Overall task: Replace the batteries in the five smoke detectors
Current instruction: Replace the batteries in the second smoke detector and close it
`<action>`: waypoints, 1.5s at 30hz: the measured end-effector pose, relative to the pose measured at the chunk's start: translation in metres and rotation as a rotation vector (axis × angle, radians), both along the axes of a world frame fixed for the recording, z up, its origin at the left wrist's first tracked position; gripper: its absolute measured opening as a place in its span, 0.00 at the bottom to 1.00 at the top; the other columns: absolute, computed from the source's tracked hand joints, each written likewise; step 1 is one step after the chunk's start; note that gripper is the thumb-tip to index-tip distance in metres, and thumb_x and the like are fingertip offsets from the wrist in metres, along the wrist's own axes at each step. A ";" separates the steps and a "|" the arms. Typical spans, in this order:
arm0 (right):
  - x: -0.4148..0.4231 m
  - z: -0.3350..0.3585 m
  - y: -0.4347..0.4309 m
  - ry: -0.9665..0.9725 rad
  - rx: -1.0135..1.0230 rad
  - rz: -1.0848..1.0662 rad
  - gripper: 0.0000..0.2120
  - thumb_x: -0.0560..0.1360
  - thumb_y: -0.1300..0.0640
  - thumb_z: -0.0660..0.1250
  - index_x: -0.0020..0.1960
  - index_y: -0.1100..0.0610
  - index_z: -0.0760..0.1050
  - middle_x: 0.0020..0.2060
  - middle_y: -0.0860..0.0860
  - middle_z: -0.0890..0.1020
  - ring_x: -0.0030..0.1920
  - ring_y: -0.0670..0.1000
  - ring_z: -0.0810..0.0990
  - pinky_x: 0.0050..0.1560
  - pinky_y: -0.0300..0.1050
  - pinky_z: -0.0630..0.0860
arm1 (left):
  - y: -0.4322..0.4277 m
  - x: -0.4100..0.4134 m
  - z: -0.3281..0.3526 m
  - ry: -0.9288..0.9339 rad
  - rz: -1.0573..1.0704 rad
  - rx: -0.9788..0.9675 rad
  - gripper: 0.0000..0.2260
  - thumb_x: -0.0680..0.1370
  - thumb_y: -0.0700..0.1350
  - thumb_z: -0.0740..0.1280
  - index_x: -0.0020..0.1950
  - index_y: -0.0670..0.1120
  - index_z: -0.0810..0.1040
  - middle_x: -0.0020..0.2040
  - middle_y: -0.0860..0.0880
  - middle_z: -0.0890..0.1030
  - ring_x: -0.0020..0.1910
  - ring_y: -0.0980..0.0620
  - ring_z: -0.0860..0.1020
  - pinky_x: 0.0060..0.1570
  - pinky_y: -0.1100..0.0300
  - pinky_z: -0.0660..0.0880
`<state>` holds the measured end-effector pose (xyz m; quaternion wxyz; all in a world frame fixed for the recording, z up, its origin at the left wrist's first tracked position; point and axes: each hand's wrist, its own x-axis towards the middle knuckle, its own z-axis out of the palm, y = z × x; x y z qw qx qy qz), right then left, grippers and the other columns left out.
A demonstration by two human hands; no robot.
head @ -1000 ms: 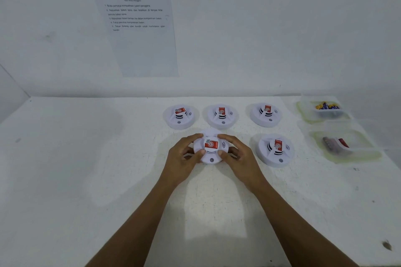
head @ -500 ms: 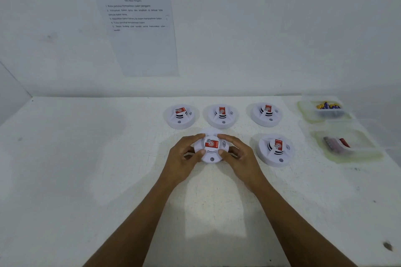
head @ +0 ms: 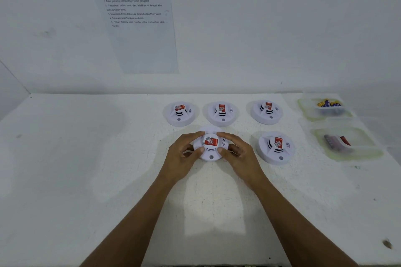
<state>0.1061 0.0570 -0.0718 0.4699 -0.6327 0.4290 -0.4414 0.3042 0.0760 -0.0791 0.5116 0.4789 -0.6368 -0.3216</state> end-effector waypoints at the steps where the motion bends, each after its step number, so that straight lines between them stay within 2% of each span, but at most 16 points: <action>1: 0.000 0.000 0.000 0.000 -0.005 -0.001 0.18 0.77 0.62 0.69 0.66 0.52 0.76 0.62 0.50 0.80 0.60 0.48 0.80 0.58 0.45 0.80 | 0.000 0.000 0.000 0.001 -0.004 -0.002 0.18 0.76 0.45 0.69 0.65 0.55 0.72 0.61 0.55 0.77 0.59 0.60 0.77 0.50 0.69 0.76; 5: -0.001 -0.002 -0.001 0.007 -0.015 -0.004 0.18 0.77 0.62 0.69 0.67 0.55 0.76 0.62 0.51 0.80 0.60 0.49 0.80 0.58 0.47 0.80 | 0.000 0.000 -0.001 0.000 -0.010 0.010 0.18 0.76 0.47 0.68 0.66 0.54 0.73 0.62 0.54 0.77 0.59 0.58 0.78 0.51 0.68 0.77; 15: -0.001 -0.004 0.000 0.006 -0.017 -0.003 0.18 0.77 0.62 0.69 0.67 0.54 0.76 0.63 0.50 0.80 0.61 0.48 0.80 0.59 0.47 0.80 | -0.001 0.001 -0.003 -0.001 -0.021 0.017 0.19 0.76 0.47 0.68 0.67 0.52 0.73 0.64 0.51 0.78 0.59 0.55 0.78 0.53 0.65 0.77; 21: 0.000 -0.002 0.000 -0.001 -0.025 -0.005 0.18 0.77 0.62 0.69 0.66 0.51 0.76 0.62 0.50 0.80 0.60 0.47 0.80 0.58 0.46 0.80 | -0.001 0.001 -0.004 -0.010 -0.019 0.006 0.19 0.77 0.46 0.68 0.68 0.49 0.73 0.63 0.51 0.77 0.60 0.57 0.78 0.52 0.68 0.76; 27: 0.000 -0.003 0.000 0.011 -0.045 -0.011 0.18 0.77 0.61 0.69 0.66 0.51 0.76 0.63 0.50 0.79 0.61 0.47 0.79 0.58 0.46 0.80 | 0.001 -0.001 -0.001 -0.004 -0.012 0.006 0.18 0.76 0.48 0.67 0.66 0.54 0.72 0.62 0.54 0.77 0.59 0.60 0.77 0.51 0.70 0.76; 32: 0.000 -0.004 0.000 0.008 -0.050 -0.012 0.18 0.77 0.61 0.69 0.66 0.52 0.76 0.63 0.50 0.79 0.62 0.48 0.79 0.58 0.48 0.80 | 0.001 -0.001 -0.001 -0.003 -0.016 0.000 0.18 0.76 0.47 0.67 0.66 0.52 0.73 0.62 0.53 0.77 0.59 0.59 0.78 0.51 0.69 0.76; 38: 0.000 -0.005 0.000 0.008 -0.048 -0.016 0.18 0.77 0.62 0.69 0.67 0.54 0.76 0.63 0.51 0.78 0.62 0.48 0.79 0.58 0.49 0.80 | 0.002 -0.001 0.000 -0.014 -0.007 0.001 0.18 0.76 0.47 0.68 0.66 0.55 0.72 0.62 0.54 0.77 0.58 0.61 0.78 0.50 0.70 0.76; 45: -0.001 -0.007 -0.001 0.004 -0.063 -0.016 0.19 0.77 0.63 0.69 0.67 0.55 0.76 0.63 0.50 0.78 0.63 0.50 0.78 0.59 0.53 0.80 | 0.000 -0.001 -0.001 -0.015 -0.008 0.009 0.18 0.77 0.45 0.68 0.66 0.57 0.72 0.63 0.54 0.77 0.59 0.58 0.78 0.50 0.68 0.77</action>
